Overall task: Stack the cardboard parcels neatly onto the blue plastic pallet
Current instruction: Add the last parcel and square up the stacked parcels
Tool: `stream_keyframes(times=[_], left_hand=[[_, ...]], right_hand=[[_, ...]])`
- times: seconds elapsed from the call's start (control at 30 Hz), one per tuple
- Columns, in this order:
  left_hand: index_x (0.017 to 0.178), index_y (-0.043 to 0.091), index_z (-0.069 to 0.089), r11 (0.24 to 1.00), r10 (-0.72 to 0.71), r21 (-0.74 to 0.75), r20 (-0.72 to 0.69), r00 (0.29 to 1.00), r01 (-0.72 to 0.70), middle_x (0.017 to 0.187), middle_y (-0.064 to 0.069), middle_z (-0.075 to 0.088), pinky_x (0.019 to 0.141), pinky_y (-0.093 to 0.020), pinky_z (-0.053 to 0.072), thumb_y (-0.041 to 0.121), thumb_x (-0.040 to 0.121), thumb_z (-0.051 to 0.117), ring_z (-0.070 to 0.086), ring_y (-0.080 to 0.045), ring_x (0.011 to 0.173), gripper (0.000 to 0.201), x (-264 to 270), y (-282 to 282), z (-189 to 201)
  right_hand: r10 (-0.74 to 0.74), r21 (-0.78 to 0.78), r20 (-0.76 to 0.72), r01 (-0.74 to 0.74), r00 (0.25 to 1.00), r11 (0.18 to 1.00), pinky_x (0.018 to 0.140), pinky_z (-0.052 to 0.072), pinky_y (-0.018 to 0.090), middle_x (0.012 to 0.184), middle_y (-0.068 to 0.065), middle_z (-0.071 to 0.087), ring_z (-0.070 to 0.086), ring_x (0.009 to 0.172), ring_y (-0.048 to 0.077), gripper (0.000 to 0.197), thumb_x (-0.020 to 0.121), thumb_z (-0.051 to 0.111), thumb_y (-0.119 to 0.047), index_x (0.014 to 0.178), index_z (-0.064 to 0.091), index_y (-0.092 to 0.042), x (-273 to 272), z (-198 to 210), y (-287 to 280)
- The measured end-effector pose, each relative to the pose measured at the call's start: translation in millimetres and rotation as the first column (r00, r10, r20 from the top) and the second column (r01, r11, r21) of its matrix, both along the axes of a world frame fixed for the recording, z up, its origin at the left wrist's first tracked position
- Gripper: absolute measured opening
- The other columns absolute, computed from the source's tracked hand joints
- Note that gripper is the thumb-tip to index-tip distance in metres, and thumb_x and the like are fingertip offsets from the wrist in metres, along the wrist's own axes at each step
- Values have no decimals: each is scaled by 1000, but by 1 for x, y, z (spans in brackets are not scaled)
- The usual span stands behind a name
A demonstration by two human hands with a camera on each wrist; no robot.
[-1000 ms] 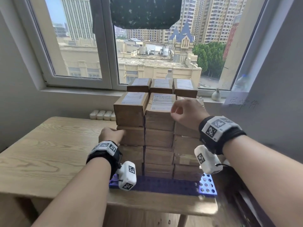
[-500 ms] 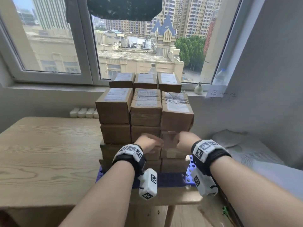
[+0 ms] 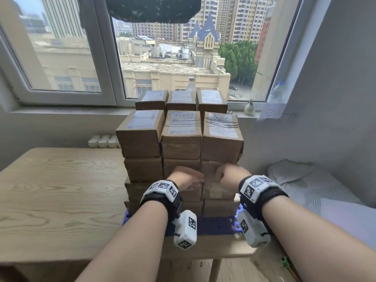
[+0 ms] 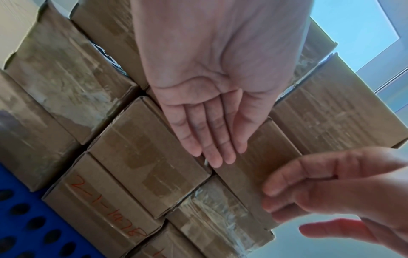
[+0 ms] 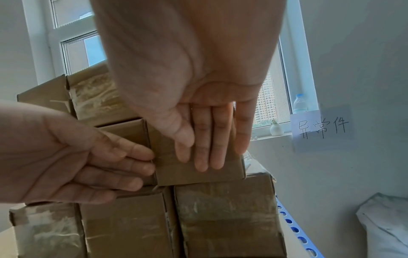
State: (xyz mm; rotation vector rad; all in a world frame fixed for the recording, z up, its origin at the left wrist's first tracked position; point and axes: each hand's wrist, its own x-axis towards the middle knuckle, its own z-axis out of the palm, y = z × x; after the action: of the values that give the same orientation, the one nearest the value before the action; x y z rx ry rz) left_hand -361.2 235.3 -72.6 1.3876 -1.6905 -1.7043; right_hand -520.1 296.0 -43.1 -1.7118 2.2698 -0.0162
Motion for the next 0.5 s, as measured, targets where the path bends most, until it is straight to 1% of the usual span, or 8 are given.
stream_keyframes(times=[0.1,0.17,0.2,0.27,0.33,0.4,0.43,0.5], left_hand=[[104,4,72,999,-39,11,38,999,39,110,-12,72,75,-23,51,-5,92,52,68,-16,86,25,14,-1,5],[102,1,73,999,-44,32,39,998,42,106,-12,72,79,-25,52,-12,91,45,69,-19,90,33,30,-1,12],[96,1,74,999,-40,36,24,999,39,101,-12,73,78,-27,53,-14,88,42,70,-19,87,36,38,-2,15],[82,3,74,999,-25,23,9,1000,25,90,-11,75,70,-26,55,-14,83,37,72,-16,76,41,55,-4,25],[78,2,72,1000,-29,11,44,999,29,83,-11,76,61,-24,54,-13,81,37,72,-15,66,39,70,-5,44],[74,-1,70,999,-28,-24,57,998,29,74,-11,74,52,-20,53,-13,81,39,69,-14,56,34,81,-5,71],[71,-2,69,998,-1,-60,37,999,4,69,-11,73,47,-18,51,-13,80,40,66,-14,51,32,86,-6,85],[62,-1,66,979,114,-167,-31,993,-118,58,-9,69,40,-16,45,-12,79,45,59,-13,42,29,95,-14,112]], right_hand=[[-41,33,-73,44,996,999,90,51,33,116,9,67,62,107,29,34,84,47,-12,110,68,-16,-7,2,4],[-102,12,-118,104,988,995,85,50,32,116,13,66,63,106,30,35,86,44,-12,114,64,-10,-17,9,9],[-156,-8,-107,156,982,988,83,50,32,113,12,67,64,104,30,32,86,45,-13,112,64,-10,-24,14,11],[-277,-84,-75,271,958,959,81,52,31,104,9,71,67,96,29,26,85,48,-13,101,69,-11,-37,27,15],[-369,-181,-46,355,928,917,80,52,31,102,11,73,67,95,29,25,86,48,-13,97,70,-11,-44,45,18],[-445,-319,-17,417,895,851,85,48,33,112,17,69,64,104,34,28,89,45,-13,105,67,-9,-49,61,21],[-466,-383,34,442,884,811,87,47,35,115,19,66,61,107,36,29,91,43,-14,110,64,-9,-49,70,21],[-459,-461,154,474,875,750,90,43,38,120,20,62,57,111,38,31,96,39,-22,115,59,-10,-48,84,19]])
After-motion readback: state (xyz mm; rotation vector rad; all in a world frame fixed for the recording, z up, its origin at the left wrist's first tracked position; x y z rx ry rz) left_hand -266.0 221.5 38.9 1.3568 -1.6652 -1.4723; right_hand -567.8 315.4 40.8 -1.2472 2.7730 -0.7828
